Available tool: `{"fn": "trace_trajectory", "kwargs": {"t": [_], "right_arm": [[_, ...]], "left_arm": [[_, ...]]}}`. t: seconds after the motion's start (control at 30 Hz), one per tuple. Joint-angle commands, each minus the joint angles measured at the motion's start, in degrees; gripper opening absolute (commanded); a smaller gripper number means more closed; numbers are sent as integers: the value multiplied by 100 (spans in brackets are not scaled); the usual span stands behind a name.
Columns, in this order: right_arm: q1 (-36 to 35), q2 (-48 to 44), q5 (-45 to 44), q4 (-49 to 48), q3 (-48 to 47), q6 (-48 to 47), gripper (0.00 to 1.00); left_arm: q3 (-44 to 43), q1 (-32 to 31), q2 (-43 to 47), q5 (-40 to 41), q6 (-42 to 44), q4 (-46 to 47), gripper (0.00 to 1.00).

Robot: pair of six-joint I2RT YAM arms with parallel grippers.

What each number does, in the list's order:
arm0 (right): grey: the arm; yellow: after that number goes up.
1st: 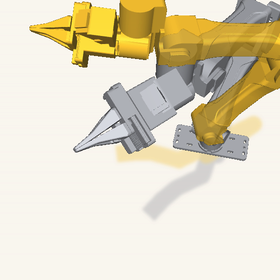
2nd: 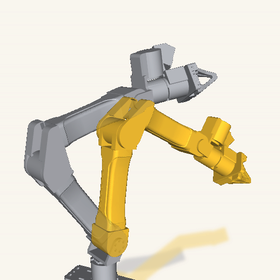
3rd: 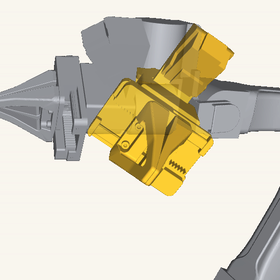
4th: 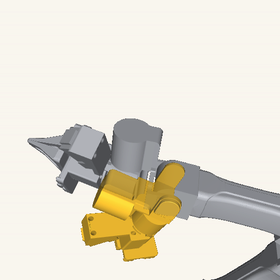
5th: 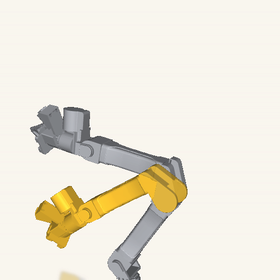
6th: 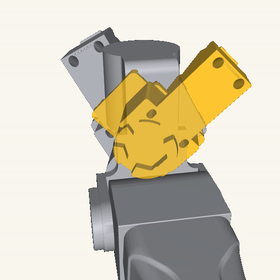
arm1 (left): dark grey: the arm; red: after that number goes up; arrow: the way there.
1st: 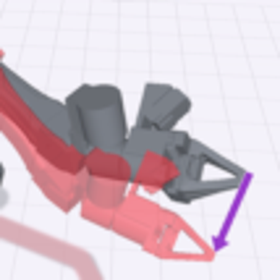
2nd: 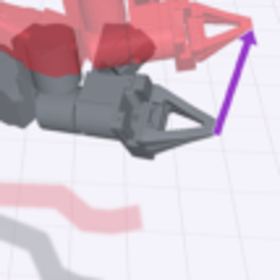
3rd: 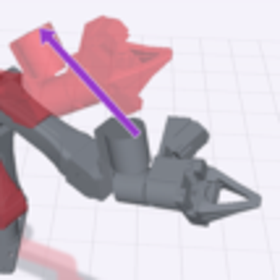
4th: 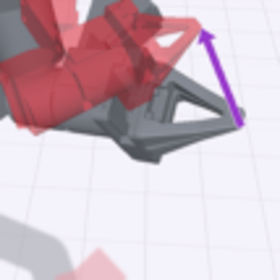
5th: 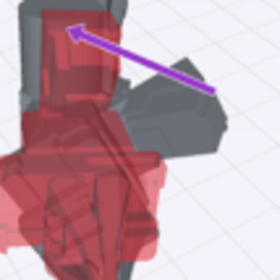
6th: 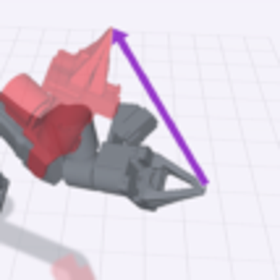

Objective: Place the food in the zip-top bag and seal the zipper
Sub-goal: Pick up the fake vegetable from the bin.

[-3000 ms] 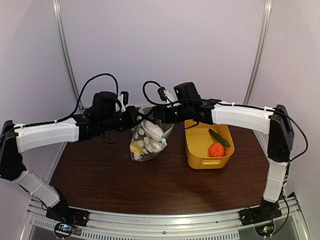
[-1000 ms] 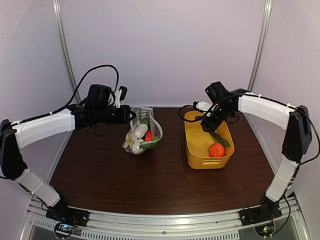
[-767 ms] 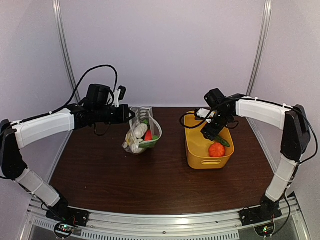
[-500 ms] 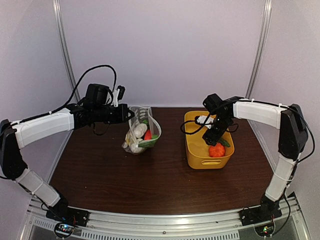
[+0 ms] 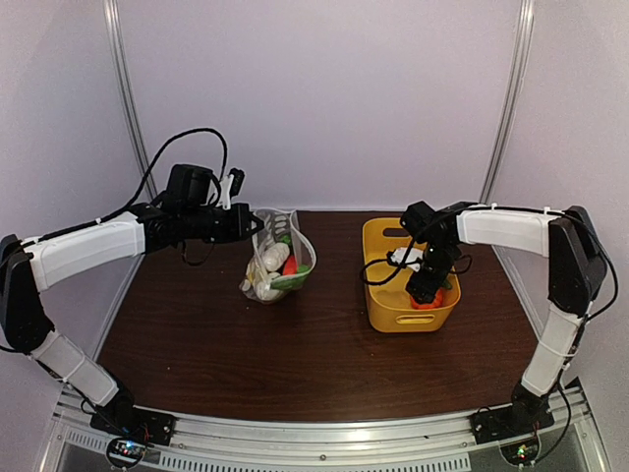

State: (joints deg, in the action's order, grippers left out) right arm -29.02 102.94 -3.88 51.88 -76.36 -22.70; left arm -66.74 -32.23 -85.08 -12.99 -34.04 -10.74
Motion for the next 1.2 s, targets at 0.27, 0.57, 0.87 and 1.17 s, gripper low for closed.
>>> {"fn": "trace_trajectory", "kwargs": {"t": [0.27,0.57,0.87,1.17], "right_arm": [[-30,511,-128,146,104,116,81],[-29,247,-11,121,-283,148,57],[-16,288,716,34,-1121,132,51],[10,438,1089,15,-1482,256,50]], "left_arm": [[75,59,26,-137,-31,248,0],[74,109,27,-179,-41,249,0],[82,129,26,-203,-50,257,0],[82,138,21,-223,-50,260,0]]}}
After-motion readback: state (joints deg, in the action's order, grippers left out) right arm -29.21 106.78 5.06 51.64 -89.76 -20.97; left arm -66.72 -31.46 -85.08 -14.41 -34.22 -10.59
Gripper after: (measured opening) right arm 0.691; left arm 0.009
